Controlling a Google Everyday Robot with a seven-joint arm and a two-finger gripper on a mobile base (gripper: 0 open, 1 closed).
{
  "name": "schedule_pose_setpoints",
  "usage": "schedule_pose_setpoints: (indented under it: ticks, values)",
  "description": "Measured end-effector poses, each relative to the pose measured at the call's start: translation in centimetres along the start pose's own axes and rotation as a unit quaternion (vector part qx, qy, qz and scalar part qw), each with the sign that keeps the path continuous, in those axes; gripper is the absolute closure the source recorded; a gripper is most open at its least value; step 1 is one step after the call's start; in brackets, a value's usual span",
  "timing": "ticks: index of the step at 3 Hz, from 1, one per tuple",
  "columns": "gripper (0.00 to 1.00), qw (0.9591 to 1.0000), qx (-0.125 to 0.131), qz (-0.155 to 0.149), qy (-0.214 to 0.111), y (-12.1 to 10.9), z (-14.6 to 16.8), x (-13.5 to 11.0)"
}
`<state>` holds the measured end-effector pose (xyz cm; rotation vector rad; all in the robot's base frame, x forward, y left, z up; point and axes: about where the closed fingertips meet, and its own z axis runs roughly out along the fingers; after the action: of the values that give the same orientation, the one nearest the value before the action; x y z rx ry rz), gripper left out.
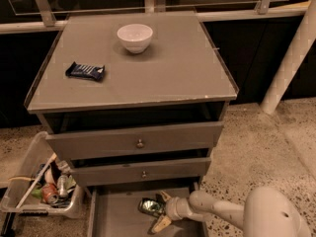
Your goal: Pick green can from bottom drawer and place on counter
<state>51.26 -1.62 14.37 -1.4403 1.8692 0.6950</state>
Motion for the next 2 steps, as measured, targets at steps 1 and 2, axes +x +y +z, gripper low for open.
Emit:
schedule_pose_setpoints:
  ticks: [1,2]
  values:
    - [0.00,0.9999,-0.009,0.010,0.011,-0.14,0.70,1.15]
    - [0.26,0.9999,-0.009,0.010,0.011,-0.19,0.72,1.19]
